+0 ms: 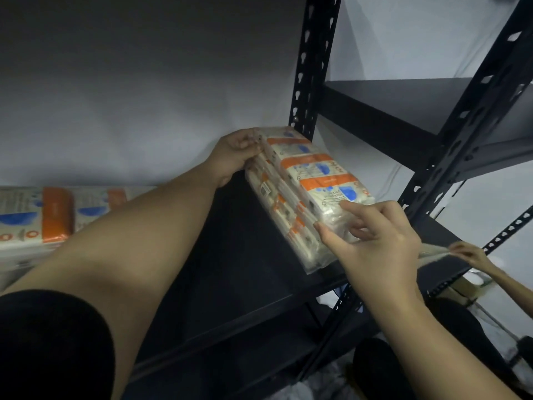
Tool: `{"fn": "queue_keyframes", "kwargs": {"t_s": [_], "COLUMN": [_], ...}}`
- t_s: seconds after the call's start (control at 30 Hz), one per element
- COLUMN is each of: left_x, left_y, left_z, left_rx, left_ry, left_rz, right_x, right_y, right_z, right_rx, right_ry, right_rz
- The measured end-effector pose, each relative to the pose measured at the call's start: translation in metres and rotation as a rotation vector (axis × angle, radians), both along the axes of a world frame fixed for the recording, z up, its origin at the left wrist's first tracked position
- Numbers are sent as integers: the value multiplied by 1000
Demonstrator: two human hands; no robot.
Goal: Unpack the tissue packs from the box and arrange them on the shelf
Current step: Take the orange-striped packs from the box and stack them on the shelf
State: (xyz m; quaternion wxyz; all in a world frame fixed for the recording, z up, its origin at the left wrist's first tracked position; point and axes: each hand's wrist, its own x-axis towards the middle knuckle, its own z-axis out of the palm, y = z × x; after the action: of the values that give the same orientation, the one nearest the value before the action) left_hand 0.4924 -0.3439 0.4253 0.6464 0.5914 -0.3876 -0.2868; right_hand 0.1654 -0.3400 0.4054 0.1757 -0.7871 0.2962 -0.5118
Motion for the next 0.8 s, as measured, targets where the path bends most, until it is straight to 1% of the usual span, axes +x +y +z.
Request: {"fn": "queue_keyframes", "kwargs": {"t_s": [0.1,0.33,0.53,0.7,0.8], "left_x": [-1,-1,-5,-3,-4], "left_y": [1,11,23,45,68], "left_z": [-2,-3,5,12,17], "left_rx": [9,19,47,113,178], "left_ry": [-12,-21,-80,-211,-334], "left_rz": [30,61,118,159,156], "right_x": [-2,-10,-17,-22,-23], "right_y": [1,2,7,10,17], "right_z": [-3,-6,0,8,13], "right_rx": [6,19,11,73,86], "right_ry": [27,71,112,161,203], "right_rz": [-20,11,3,-2,-16]}}
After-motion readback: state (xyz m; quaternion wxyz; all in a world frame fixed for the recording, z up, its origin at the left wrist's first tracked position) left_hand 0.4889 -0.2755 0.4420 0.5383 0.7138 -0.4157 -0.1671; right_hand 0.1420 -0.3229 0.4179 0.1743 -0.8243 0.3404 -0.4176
